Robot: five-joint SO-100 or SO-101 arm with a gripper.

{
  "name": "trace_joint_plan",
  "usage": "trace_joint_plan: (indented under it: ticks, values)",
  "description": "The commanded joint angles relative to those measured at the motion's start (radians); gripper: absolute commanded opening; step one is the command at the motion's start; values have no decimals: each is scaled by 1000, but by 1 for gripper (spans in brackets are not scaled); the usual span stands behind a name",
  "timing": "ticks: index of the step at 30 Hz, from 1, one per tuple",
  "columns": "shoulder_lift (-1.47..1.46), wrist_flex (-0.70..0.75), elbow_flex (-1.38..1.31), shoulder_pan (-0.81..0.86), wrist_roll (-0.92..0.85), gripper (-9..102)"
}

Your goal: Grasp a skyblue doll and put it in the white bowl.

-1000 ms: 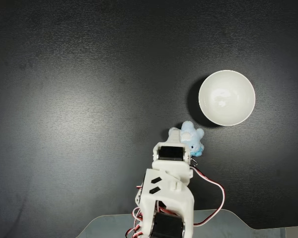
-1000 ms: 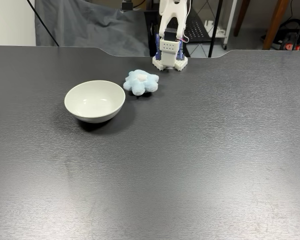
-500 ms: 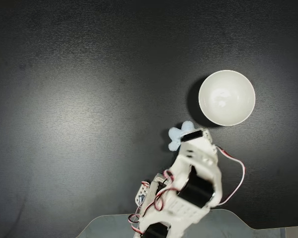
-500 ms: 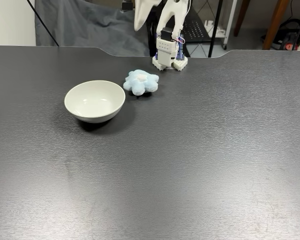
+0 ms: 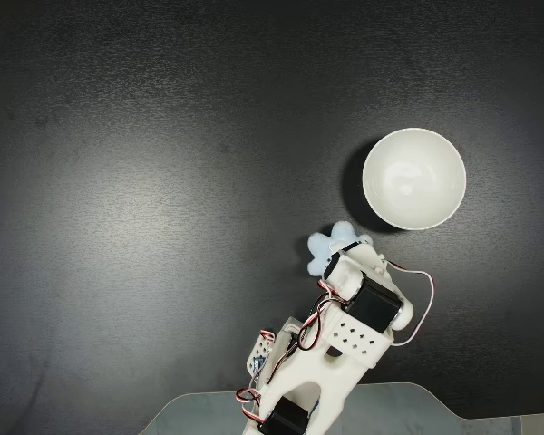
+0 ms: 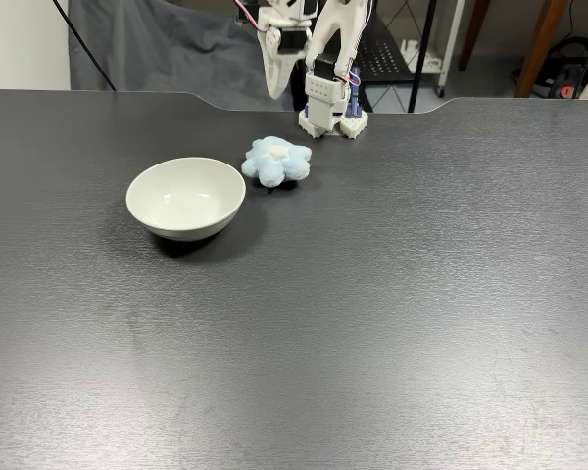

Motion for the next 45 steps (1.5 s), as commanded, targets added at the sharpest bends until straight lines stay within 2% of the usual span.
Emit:
trace_joint_plan:
  ticks: [1, 6, 12, 28, 31, 40, 42, 45]
  values:
    - [2, 54, 34, -8, -6, -1]
    - [-3, 52, 74, -9, 8, -1]
    - [-140, 52, 75, 5, 9, -1]
    - [-141, 52, 60, 2, -8, 1]
    - [-141, 52, 60, 2, -9, 8]
    - [-130, 52, 60, 5, -9, 49]
    - [-123, 52, 60, 5, -9, 55]
    - [-121, 52, 60, 3, -11, 56]
